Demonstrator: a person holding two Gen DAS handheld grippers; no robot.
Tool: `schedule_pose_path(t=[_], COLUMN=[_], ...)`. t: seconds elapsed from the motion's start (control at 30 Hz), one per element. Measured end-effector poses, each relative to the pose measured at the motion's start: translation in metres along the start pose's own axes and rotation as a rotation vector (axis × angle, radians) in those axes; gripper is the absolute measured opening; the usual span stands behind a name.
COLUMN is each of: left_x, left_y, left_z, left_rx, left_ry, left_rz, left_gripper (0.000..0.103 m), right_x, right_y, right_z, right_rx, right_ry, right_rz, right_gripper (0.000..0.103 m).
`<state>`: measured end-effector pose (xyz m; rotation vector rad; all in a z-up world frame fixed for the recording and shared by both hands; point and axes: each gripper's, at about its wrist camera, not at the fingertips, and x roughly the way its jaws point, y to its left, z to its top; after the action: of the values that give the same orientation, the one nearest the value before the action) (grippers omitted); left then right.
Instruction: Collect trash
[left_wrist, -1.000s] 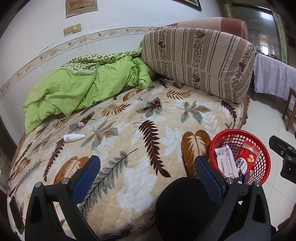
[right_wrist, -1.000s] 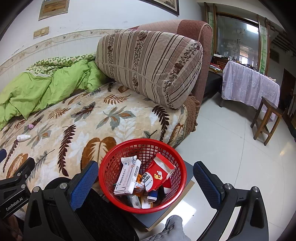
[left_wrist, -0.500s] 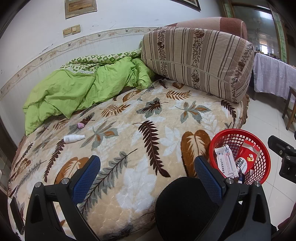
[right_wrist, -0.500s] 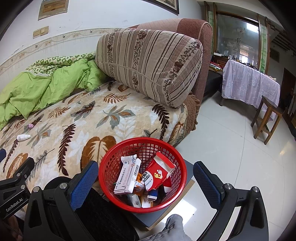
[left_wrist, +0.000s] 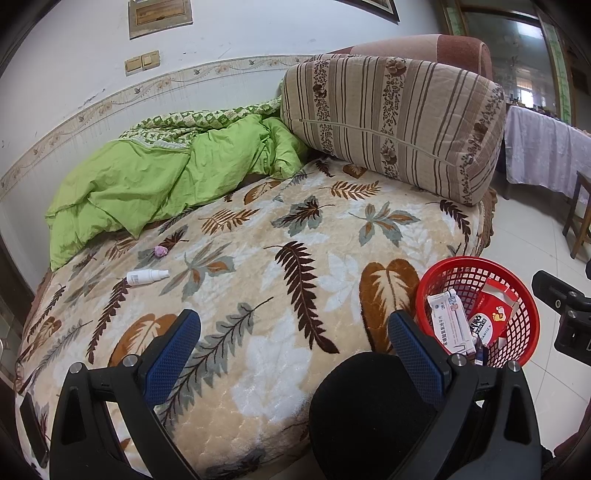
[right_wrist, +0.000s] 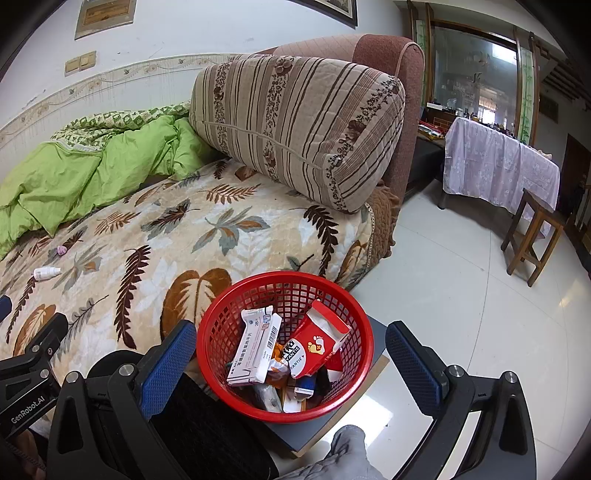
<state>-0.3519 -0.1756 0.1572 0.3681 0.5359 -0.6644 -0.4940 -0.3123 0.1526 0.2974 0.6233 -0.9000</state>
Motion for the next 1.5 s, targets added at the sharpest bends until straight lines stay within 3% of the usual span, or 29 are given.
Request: schedule_pose_path(t=[1.5], left_x=[-0.0006], left_y=[-0.0061], left_z=[0.0024], left_rx=[0.007], left_ry=[-0.001], left_rz=[-0.009], left_gripper=[0.101], right_x=[0.0014], right_y=[0.0014], right_z=[0.0], right_rx=[-0.003], right_ry=[0.007], right_rz=[0.002], right_gripper=[0.102])
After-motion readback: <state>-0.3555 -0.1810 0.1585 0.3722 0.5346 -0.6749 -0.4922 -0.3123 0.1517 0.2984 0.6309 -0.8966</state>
